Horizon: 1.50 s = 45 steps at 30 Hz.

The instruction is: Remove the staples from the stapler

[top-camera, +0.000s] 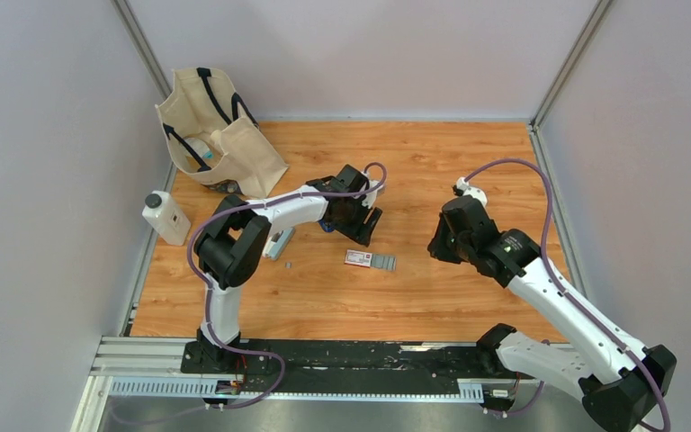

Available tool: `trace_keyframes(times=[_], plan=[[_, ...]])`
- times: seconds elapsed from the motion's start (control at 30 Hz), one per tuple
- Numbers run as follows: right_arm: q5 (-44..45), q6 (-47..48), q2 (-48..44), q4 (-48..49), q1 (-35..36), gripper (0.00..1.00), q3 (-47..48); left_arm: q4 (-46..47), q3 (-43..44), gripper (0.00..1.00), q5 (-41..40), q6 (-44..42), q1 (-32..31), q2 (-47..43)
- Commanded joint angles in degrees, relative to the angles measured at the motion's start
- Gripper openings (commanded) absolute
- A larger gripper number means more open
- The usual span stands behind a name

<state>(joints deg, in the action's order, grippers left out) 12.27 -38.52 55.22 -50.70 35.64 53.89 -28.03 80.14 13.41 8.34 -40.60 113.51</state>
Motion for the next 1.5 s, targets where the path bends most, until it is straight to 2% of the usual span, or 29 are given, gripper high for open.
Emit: trace_keyframes(times=[0.0, 0.17, 0.6, 0.97, 1.1, 1.23, 1.47], plan=[[-0.7, 1.3, -1.1, 1.7, -0.9, 0.11, -1.0, 2.5, -2.2, 0.69, -4.5, 3.2, -0.6, -0.1], [-1.7, 2.0, -0.5, 3.1, -1.5, 0.11, -1.4, 3.9, -5.3, 0.65, -6.8, 3.8, -1.0, -1.3], [-4.1, 3.1, 4.2, 8.4, -1.9, 0.13, -2.9, 3.7, -13.3, 0.62, -8.0, 1.1, -2.8, -5.9], [-8.8, 6.7, 15.8, 14.2, -1.8, 0.13, -1.5, 2.6, -15.2, 0.61, -7.3, 0.0, -2.9, -8.6], [-10.3, 9.8, 22.3, 15.0, -0.6, 0.12, 0.7, 0.1, -13.0, 0.66, -7.2, -1.0, -2.9, -10.2], [-9.5, 12.2, 27.9, 15.1, 2.3, 0.11, 3.1, -2.5, -11.1, 0.82, -6.4, -2.8, -1.9, -14.6], [-9.6, 16.3, 33.3, 14.1, 5.1, 0.12, 7.1, -7.9, -6.9, 0.83, 0.7, -6.0, 4.1, -18.8]])
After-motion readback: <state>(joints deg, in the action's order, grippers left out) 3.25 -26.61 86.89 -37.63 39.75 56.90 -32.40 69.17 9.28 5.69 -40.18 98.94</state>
